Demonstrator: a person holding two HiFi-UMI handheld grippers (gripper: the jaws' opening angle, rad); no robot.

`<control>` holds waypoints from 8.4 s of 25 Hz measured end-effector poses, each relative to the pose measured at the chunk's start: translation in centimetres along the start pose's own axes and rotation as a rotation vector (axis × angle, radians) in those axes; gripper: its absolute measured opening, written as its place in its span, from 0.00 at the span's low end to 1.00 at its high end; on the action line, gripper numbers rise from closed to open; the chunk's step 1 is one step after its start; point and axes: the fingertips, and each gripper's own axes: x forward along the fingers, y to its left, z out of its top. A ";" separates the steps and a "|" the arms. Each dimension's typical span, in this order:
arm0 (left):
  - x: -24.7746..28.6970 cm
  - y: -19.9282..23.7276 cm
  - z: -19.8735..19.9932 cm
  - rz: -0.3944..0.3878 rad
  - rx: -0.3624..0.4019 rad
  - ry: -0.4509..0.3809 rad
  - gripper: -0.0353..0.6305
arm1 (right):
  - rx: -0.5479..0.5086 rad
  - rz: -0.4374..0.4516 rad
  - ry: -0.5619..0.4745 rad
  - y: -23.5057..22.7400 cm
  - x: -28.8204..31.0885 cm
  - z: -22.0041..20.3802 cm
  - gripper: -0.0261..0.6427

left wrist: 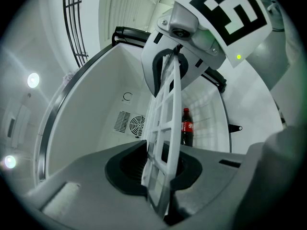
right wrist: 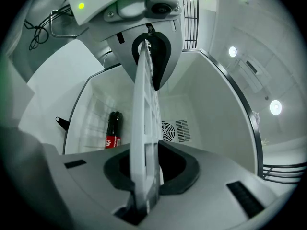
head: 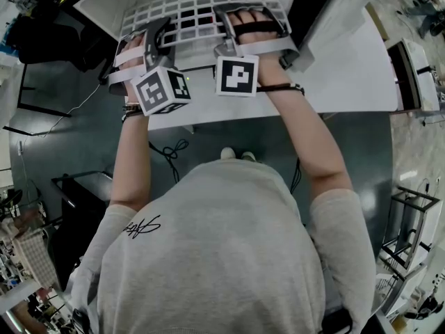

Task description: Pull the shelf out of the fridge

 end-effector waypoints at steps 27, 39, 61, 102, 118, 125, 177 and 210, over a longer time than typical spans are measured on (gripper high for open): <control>-1.3 -0.4 0.1 0.003 -0.006 0.000 0.13 | 0.014 0.013 -0.011 0.3 -1.4 0.5 0.13; -2.2 -0.7 0.5 0.005 -0.007 0.001 0.13 | 0.015 0.009 -0.016 0.5 -2.3 0.5 0.13; -3.8 -0.8 0.5 0.006 -0.011 0.006 0.13 | 0.011 0.007 -0.021 0.5 -3.8 1.2 0.13; -5.8 -1.6 0.8 0.013 -0.005 -0.002 0.14 | 0.022 -0.010 -0.038 0.7 -6.2 1.8 0.11; -6.2 -1.7 0.9 0.010 0.001 -0.004 0.14 | 0.030 -0.003 -0.041 0.7 -6.6 1.9 0.11; -6.5 -2.0 1.0 0.008 0.002 -0.006 0.14 | 0.028 -0.005 -0.042 0.9 -7.0 1.9 0.11; -7.9 -9.7 -0.1 -0.113 -0.003 0.029 0.13 | 0.050 0.154 -0.055 8.7 -8.9 1.8 0.11; -7.1 -14.0 -0.6 -0.190 -0.027 0.027 0.13 | 0.079 0.258 -0.034 13.1 -8.9 0.9 0.11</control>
